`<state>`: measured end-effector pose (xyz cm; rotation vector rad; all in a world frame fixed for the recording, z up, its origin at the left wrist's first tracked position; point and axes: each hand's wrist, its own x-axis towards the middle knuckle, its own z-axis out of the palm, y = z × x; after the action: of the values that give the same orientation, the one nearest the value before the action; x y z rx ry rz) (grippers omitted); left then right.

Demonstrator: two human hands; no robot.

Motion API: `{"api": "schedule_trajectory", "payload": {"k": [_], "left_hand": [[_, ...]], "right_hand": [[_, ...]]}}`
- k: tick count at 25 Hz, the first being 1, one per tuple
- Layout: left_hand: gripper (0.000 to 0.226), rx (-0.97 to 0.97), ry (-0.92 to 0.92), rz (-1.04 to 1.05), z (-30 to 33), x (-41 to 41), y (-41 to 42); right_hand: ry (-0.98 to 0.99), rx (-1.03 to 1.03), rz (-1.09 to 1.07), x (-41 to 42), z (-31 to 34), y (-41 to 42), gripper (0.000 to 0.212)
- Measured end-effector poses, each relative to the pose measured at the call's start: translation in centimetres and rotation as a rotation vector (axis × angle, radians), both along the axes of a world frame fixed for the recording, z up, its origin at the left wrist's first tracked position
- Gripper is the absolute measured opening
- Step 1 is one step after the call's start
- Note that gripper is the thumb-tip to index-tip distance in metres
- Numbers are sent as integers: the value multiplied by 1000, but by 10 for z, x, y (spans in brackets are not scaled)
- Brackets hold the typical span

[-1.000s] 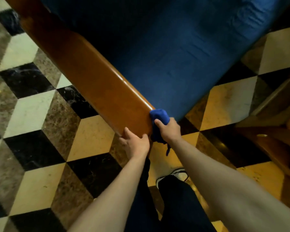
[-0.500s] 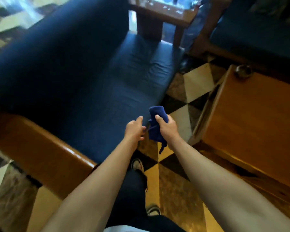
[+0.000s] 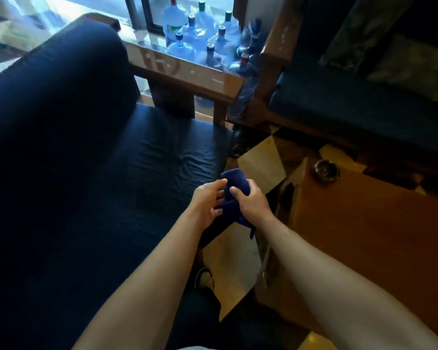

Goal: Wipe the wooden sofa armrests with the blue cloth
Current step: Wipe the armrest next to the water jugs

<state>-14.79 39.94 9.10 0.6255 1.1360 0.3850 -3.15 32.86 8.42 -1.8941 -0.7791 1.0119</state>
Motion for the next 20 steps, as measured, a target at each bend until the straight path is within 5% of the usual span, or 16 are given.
{"api": "schedule_trajectory", "payload": {"k": [9,16,20], "left_hand": [[18,-15,-27,64,-6,127,186],[23,33,124,306,-48,245,327],[12,-65,59,514,-80,276,382]], "right_hand": [[-214,-23,151,132,-12,202,34],[-556,-106,337,260,-47,364,58],[-823,-42,506,288,-69,442,65]]}}
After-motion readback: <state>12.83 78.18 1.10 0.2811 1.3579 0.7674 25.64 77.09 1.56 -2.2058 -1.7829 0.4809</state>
